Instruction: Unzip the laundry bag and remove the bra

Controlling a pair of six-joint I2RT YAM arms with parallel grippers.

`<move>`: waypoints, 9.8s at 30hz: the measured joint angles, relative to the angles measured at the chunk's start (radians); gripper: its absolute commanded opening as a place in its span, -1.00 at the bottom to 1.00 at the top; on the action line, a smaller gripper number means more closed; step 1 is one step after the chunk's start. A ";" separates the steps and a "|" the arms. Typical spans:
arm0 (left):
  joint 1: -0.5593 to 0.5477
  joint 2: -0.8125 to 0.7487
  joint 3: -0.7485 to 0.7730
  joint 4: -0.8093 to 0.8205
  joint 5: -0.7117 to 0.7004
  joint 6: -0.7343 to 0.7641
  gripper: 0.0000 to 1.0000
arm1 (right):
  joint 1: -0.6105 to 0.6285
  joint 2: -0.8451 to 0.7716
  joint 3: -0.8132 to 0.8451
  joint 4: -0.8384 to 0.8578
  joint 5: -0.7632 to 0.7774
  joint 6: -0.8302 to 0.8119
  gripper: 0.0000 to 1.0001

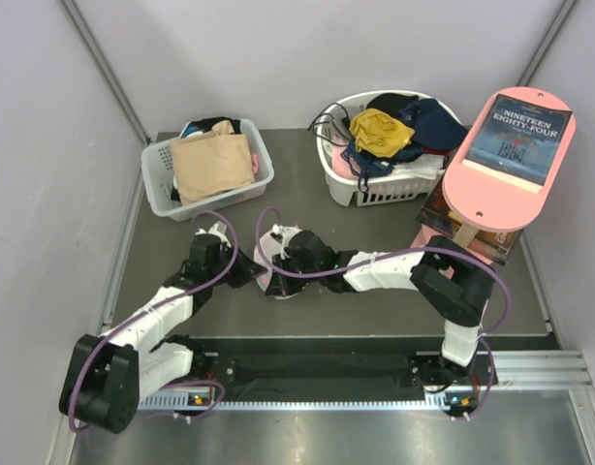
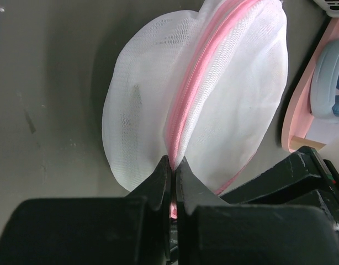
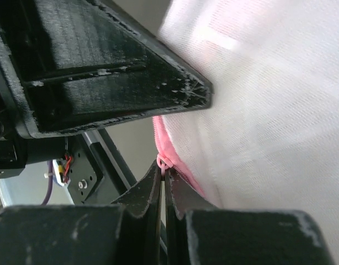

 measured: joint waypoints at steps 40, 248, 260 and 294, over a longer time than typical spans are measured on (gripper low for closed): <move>0.030 0.130 0.209 -0.075 -0.038 0.142 0.30 | -0.053 -0.039 -0.034 0.027 0.006 0.033 -1.00; 0.134 -0.175 0.355 -0.342 -0.391 0.332 0.98 | -0.163 -0.202 0.066 -0.391 0.121 -0.172 0.18; 0.358 -0.074 0.431 -0.411 -0.287 0.472 0.98 | -0.117 -0.095 0.415 -0.443 0.124 -0.174 0.18; 0.314 -0.033 0.459 -0.457 -0.291 0.534 0.98 | -0.005 0.373 0.789 -0.549 0.341 -0.097 -0.01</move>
